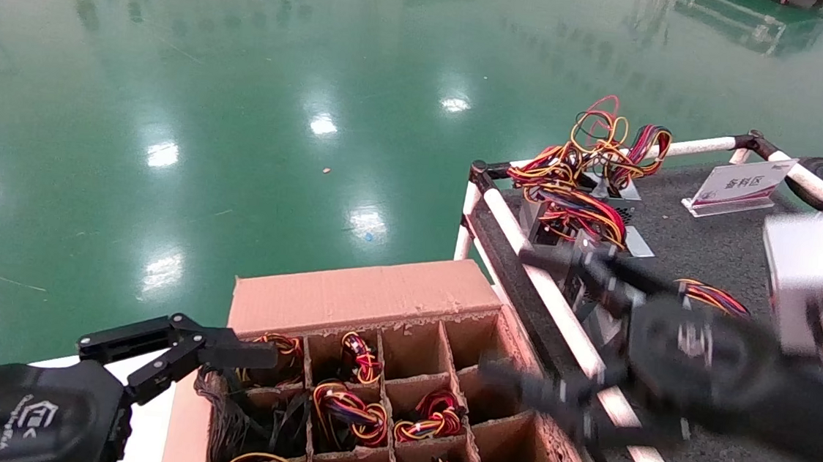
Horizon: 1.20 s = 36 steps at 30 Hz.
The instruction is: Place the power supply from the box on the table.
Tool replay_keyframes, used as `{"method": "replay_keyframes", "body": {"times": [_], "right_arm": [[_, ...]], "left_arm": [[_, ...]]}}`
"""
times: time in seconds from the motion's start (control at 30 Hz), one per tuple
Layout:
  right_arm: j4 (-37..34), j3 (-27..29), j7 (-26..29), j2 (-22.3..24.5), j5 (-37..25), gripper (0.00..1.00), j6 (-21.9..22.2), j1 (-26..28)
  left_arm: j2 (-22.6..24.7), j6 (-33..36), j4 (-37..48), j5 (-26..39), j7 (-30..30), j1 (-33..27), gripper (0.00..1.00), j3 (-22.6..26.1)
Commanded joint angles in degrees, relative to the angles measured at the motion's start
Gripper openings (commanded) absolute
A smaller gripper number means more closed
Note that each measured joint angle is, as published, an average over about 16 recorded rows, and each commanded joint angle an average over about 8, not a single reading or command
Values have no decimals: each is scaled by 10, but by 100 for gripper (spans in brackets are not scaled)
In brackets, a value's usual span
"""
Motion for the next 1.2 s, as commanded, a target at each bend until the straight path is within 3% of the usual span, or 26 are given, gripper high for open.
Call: {"method": "replay_keyframes", "body": {"times": [0.03,0.37,1.2], "right_arm": [[27,0,7,11,8,100,-17,-18],[103,0,25,39,29,100,-62,-67],[78,0,20,30,23,100,-47,-52]], "left_arm": [[0,0,0,0,0,0,100,0],[0,0,0,0,0,0,100,0],[0,0,0,0,0,0,100,0]]}}
